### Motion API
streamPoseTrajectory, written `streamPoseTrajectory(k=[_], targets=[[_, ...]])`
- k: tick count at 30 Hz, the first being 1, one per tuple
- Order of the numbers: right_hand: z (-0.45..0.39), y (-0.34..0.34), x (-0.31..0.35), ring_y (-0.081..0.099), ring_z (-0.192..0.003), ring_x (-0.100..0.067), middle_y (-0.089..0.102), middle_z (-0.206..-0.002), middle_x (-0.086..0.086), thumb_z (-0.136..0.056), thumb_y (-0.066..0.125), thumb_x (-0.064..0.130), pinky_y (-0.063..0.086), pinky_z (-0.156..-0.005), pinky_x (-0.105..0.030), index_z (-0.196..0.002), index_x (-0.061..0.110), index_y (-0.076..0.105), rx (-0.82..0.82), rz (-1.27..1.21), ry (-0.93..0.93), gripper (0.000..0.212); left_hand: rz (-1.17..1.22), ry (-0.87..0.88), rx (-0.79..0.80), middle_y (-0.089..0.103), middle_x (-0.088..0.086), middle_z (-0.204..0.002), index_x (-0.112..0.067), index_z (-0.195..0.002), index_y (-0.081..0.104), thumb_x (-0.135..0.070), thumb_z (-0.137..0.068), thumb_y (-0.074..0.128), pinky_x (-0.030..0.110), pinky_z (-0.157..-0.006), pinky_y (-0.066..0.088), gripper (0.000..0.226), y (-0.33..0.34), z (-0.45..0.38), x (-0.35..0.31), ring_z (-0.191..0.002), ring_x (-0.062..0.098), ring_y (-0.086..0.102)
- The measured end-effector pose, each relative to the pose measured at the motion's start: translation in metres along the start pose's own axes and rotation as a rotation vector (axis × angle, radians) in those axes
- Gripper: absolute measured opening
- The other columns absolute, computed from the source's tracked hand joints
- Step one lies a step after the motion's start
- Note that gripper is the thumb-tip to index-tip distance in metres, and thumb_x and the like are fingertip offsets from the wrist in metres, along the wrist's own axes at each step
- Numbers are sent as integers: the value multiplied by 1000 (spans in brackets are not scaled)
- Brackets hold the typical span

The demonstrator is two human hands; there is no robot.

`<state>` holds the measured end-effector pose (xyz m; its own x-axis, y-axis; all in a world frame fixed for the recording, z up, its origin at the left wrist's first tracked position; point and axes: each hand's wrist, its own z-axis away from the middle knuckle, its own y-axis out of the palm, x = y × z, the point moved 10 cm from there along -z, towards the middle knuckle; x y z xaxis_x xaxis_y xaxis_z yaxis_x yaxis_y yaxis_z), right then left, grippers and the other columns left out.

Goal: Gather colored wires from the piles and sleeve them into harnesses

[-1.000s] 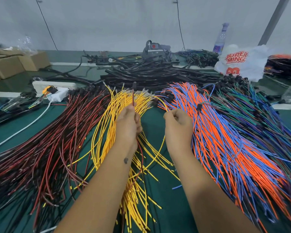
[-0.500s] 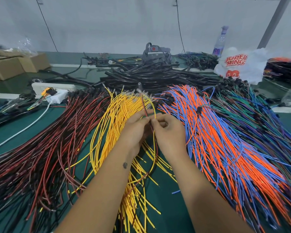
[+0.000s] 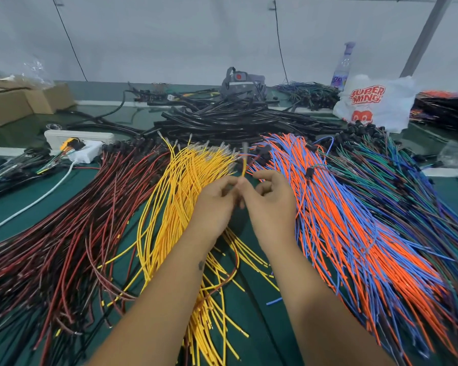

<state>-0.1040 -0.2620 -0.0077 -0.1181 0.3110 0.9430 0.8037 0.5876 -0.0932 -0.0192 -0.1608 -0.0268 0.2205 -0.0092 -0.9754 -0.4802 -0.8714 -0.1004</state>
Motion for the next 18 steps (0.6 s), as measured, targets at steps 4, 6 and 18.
streamPoseTrajectory(k=[4,6,18], targets=[[-5,-11,3,51,-39,-1,59,-51,11,-86,72,15,40,-44,-15,-73,25,60,-33,-67,-7,20,-75,66,83,62,-7,-58,-30,-82,72,-18,-96,53,10,-47,34,27,12,3,-9,-47,-1,47],[-6,-14,0,52,-41,4,58,-51,12,-88,69,10,38,-42,-7,-69,24,61,-39,-111,25,25,-57,47,93,63,-8,-58,-31,-84,72,-21,-98,52,13,-46,34,26,12,4,-8,-46,2,45],[-13,-11,-24,50,-47,-6,60,-55,3,-93,59,8,40,-47,-17,-67,14,65,37,-339,235,27,-27,-54,152,38,-10,-48,-18,-87,68,-23,-101,46,19,-43,25,26,17,6,0,-43,6,31]])
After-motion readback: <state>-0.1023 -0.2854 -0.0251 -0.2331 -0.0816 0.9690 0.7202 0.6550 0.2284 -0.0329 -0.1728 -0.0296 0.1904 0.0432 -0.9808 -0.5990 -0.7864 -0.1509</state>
